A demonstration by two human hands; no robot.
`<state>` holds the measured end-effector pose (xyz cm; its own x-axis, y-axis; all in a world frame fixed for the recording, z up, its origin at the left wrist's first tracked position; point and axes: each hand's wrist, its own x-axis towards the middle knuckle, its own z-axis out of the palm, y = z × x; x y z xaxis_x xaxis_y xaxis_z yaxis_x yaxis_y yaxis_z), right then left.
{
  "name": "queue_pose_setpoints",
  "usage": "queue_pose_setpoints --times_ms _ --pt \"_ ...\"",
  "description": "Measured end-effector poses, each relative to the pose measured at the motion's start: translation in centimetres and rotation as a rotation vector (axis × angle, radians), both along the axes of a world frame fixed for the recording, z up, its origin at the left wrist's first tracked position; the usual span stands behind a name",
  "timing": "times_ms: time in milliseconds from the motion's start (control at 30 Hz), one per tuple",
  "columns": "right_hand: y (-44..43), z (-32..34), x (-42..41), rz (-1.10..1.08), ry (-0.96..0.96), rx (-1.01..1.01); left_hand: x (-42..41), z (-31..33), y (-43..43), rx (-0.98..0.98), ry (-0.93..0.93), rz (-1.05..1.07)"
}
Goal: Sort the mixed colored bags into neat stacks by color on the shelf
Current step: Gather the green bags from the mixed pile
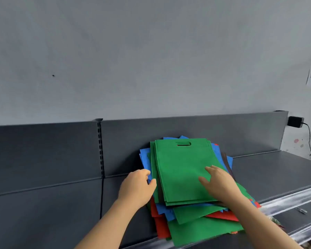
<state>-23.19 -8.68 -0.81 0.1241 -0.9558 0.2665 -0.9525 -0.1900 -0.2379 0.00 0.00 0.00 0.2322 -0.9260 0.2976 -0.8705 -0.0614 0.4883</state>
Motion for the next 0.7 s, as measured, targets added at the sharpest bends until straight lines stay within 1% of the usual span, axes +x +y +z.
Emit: queue_pose_setpoints --times_ms 67,133,300,367,433,500,533,600,633,700 --pt "-1.0 -0.7 -1.2 -0.013 0.083 0.055 -1.3 -0.7 -1.9 0.047 0.14 -0.015" --pt "-1.6 -1.5 -2.0 0.031 0.099 0.089 -2.4 -1.2 -3.2 0.089 0.196 0.005" --pt "-2.1 -2.7 -2.4 0.235 0.022 0.033 -3.2 -2.1 -5.6 0.077 0.258 0.121" --pt "-2.3 -2.8 -2.5 0.296 0.016 0.045 -3.0 -2.4 -6.0 0.076 0.351 0.173" --pt "-2.6 -2.7 -2.7 0.362 -0.033 0.076 -3.0 -2.5 -5.9 0.064 0.475 0.189" --pt "-3.4 -2.5 -3.5 0.338 -0.09 0.098 -2.8 -2.5 -5.4 0.042 0.529 0.206" --pt "-3.7 -2.3 -4.1 0.277 -0.08 0.095 -2.7 -2.4 -5.0 0.036 0.53 0.205" --pt "-4.3 -2.4 -5.2 0.156 -0.004 0.096 -2.5 -2.3 -4.6 0.019 0.541 0.186" --pt "-4.5 -2.5 -5.6 0.129 0.023 0.106 -2.5 -2.2 -4.4 0.023 0.559 0.168" --pt "-4.6 -2.8 -5.7 0.156 0.042 0.11 -2.8 -2.1 -4.2 0.031 0.622 0.147"
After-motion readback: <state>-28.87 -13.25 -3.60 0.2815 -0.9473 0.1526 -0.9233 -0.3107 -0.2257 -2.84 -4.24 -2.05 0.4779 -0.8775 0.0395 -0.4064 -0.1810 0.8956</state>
